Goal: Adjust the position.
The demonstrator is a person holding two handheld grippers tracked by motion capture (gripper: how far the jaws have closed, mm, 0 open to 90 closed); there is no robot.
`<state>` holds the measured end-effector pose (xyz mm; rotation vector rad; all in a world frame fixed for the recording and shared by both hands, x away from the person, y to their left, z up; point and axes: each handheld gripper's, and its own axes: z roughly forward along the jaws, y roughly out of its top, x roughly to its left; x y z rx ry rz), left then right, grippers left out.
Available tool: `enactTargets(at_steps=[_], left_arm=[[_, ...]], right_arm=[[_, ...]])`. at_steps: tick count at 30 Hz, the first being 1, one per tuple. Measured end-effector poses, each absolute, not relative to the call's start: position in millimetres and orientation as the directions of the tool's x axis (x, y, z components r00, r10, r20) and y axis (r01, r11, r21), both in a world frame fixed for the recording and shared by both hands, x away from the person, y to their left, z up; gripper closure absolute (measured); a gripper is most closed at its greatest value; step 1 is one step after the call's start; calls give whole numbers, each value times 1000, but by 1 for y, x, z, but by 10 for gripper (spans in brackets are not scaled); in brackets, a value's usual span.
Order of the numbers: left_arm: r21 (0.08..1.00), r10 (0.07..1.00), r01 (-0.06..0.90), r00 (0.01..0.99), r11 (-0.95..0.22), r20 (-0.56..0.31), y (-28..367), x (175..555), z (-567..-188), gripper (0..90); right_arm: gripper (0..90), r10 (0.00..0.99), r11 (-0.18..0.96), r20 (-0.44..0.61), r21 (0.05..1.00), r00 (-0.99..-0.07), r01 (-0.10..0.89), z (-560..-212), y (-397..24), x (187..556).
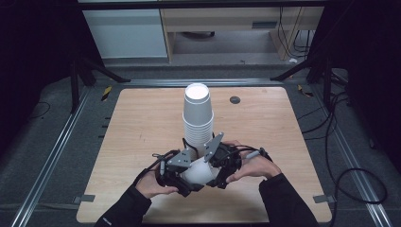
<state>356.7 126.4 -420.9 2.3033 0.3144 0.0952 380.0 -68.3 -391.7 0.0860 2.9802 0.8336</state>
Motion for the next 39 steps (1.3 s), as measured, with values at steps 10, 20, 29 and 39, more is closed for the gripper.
enactTargets(at_steps=[10, 20, 29, 39], left_arm=[[726, 237, 187, 971, -662, -34, 128, 356, -420, 213], [736, 238, 199, 970, -647, -53, 132, 357, -418, 213], [770, 286, 233, 956, -594, -68, 147, 360, -413, 210], [805, 311, 227, 949, -548, -56, 150, 358, -410, 209]], right_arm=[[90, 63, 847, -12, 529, -998, 47, -393, -68, 380], [56, 87, 805, 4, 589, -996, 73, -394, -76, 378], [40, 158, 716, 5, 688, -987, 118, -383, -98, 377], [40, 237, 598, 54, 778, -970, 190, -383, -119, 373]])
